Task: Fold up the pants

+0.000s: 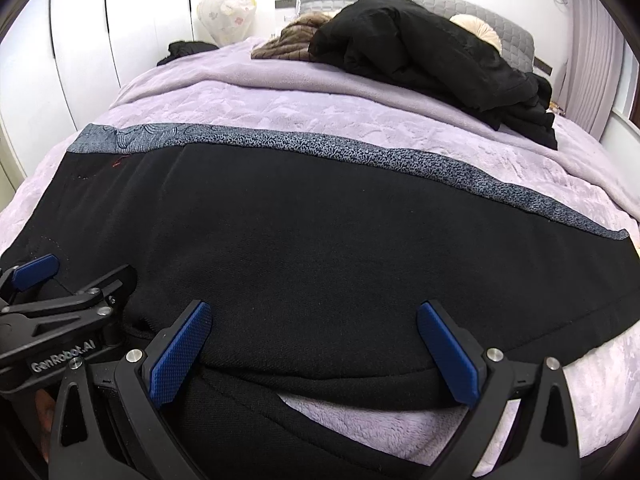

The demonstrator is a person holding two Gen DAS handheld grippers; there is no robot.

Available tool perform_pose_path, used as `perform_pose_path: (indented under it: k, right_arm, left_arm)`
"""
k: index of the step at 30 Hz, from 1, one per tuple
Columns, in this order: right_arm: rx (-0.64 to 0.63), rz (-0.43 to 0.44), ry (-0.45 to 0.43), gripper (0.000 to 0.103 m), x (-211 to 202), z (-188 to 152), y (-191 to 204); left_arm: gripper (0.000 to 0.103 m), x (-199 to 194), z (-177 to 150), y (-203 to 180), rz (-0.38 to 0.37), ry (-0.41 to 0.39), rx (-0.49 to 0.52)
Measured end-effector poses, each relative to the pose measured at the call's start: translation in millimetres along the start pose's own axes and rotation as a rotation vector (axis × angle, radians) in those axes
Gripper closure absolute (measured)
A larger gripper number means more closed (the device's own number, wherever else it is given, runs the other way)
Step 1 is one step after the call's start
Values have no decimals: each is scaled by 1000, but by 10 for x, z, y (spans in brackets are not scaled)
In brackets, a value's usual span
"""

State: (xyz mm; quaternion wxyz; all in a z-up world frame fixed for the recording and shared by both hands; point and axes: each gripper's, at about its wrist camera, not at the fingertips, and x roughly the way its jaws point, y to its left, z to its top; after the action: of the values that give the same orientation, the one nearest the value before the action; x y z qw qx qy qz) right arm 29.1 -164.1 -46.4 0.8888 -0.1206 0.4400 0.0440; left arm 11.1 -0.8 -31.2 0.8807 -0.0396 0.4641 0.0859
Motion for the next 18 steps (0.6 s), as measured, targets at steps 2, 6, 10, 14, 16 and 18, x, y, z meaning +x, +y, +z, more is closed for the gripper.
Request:
perform_pose_path:
  k: [2, 6, 10, 14, 16, 18]
  right_arm:
    - [-11, 20, 41, 0, -38, 76, -31]
    - [-29, 20, 68, 0, -184, 193, -36]
    - [-36, 25, 63, 0, -308, 248, 3]
    - [-13, 62, 81, 0, -355, 263, 26]
    - [-16, 75, 97, 0, -352, 275, 59]
    - [-18, 78, 103, 0, -356, 297, 72]
  left_arm:
    - [0, -153, 45, 60, 22, -29, -11]
    - [0, -439, 112, 133, 43, -59, 14]
    - [0, -615, 137, 129, 62, -90, 63]
    - [0, -658, 161, 108, 57, -65, 81]
    - [0, -651, 203, 93, 53, -60, 85]
    - [0, -648, 230, 70, 54, -62, 97]
